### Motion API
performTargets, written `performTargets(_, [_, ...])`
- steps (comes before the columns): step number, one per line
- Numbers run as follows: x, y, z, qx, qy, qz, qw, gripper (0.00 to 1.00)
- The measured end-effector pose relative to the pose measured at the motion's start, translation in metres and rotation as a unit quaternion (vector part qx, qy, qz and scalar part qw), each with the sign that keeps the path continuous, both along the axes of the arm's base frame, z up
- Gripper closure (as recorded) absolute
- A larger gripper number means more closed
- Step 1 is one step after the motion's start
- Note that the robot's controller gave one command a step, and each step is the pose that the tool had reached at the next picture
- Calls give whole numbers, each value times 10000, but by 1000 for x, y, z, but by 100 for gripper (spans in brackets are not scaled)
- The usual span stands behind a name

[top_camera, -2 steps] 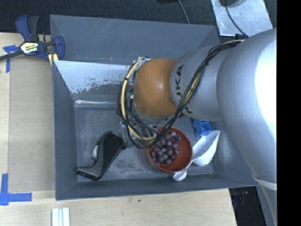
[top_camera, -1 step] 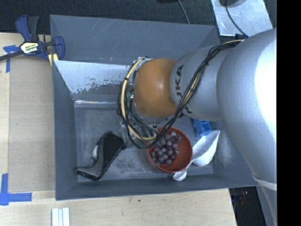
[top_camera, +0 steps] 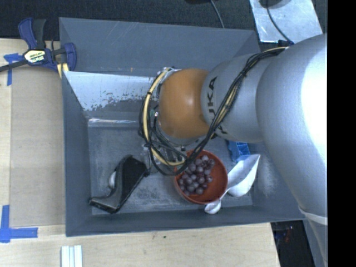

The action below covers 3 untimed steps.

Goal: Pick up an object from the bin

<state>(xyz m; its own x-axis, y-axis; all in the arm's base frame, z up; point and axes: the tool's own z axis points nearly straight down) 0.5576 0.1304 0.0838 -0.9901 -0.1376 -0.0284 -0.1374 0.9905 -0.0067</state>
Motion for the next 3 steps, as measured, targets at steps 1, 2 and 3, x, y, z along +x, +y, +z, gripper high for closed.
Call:
performTargets(1, [0, 0, 0, 0, 0, -1, 10000, 100])
performTargets(2, [0, 0, 0, 0, 0, -1, 10000, 100])
performTargets(3, [0, 0, 0, 0, 0, -1, 10000, 100])
